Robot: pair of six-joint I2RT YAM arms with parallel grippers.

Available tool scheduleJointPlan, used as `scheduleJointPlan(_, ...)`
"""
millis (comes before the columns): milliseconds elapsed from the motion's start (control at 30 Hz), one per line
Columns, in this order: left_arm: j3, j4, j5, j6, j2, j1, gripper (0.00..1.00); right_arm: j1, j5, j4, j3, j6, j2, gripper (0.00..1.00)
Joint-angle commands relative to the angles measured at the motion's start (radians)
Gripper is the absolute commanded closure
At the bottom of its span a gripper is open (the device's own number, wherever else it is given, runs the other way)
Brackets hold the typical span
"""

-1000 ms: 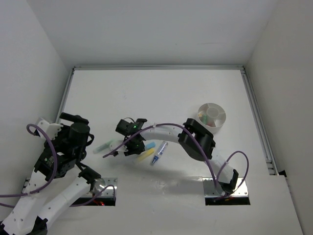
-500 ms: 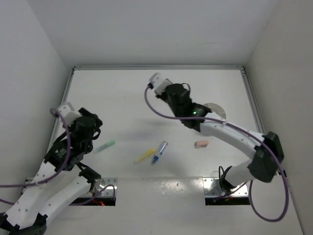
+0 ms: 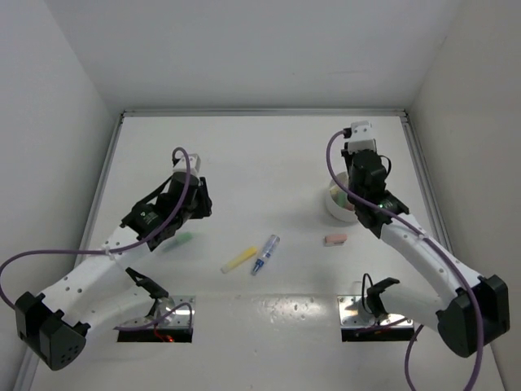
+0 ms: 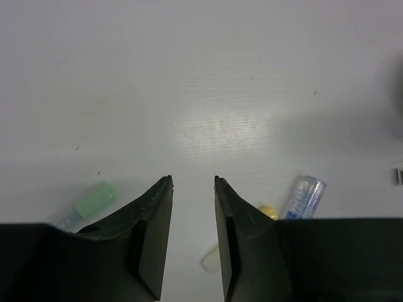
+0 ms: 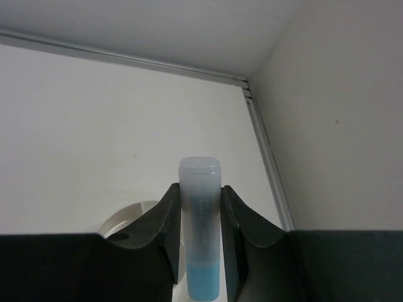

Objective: Sort the stationery into containers
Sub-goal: Place the pen in the storage box.

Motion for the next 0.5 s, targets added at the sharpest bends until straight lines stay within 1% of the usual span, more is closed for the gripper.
scheduleJointPlan(0,0.005,0.064,0.054,0.051,-0.018,-0.005,0.62,-0.076,0.075,0.134,-0.033,0.085,0.043,1.0)
scheduleJointPlan(67,0.005,0.064,0.054,0.051,-0.018,-0.005,0.62,-0.118,0.044,0.134,-0.048,0.134,0.063,1.0)
scheduleJointPlan(167,-0.004,0.064,0.054,0.051,-0.027,-0.005,0.6,-0.145,0.035,0.223,-0.091,0.11,0.072,1.0)
scheduleJointPlan(200,-0.004,0.064,0.064,0.051,-0.027,-0.005,0.6,-0.145,0.035,0.264,-0.108,0.099,0.072,1.0)
scheduleJointPlan(233,-0.004,0.075,0.064,0.051,-0.027,-0.005,0.6,-0.159,-0.001,0.335,-0.134,0.099,0.072,1.0)
scheduleJointPlan(333,-0.004,0.075,0.074,0.051,-0.016,-0.005,0.59,-0.181,-0.063,0.41,-0.145,0.099,0.12,1.0)
scheduleJointPlan(400,-0.004,0.075,0.074,0.051,-0.016,-0.005,0.59,-0.201,-0.072,0.467,-0.159,0.108,0.15,1.0)
scheduleJointPlan(433,-0.013,0.075,0.074,0.051,-0.016,-0.005,0.59,-0.201,-0.101,0.498,-0.185,0.108,0.178,1.0)
scheduleJointPlan(467,-0.013,0.075,0.074,0.051,-0.016,-0.005,0.59,-0.201,-0.101,0.581,-0.194,0.096,0.192,1.0)
